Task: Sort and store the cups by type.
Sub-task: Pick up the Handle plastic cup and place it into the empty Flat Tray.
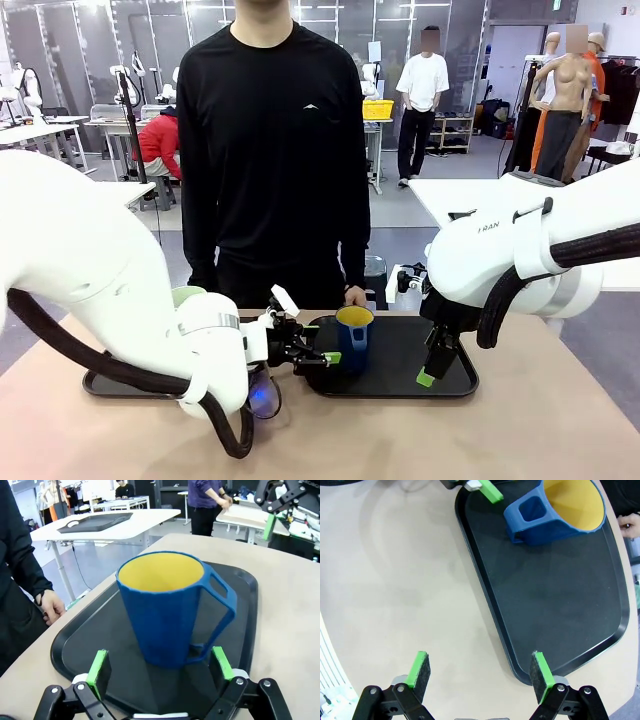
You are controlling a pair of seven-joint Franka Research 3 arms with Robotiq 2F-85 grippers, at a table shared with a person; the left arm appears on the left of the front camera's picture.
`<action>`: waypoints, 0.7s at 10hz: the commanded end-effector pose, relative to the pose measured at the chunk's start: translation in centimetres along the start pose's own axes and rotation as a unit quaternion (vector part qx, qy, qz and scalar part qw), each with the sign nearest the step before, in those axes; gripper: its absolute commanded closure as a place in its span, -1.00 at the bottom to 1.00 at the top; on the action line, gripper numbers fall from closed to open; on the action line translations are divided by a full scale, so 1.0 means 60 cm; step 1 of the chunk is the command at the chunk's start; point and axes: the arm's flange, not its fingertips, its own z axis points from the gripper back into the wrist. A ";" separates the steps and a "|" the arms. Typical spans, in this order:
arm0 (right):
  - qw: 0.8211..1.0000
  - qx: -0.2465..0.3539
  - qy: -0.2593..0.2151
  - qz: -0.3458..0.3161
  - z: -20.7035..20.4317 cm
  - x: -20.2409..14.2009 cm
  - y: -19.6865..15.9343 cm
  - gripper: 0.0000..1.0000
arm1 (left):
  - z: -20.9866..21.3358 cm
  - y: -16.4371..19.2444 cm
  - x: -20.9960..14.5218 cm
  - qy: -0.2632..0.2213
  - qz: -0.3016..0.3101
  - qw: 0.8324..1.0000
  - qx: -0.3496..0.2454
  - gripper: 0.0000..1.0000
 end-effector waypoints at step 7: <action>1.000 -0.003 0.005 0.000 0.000 -0.001 0.000 -1.00 | 0.052 -0.020 -0.005 0.005 -0.002 1.000 -0.002 -1.00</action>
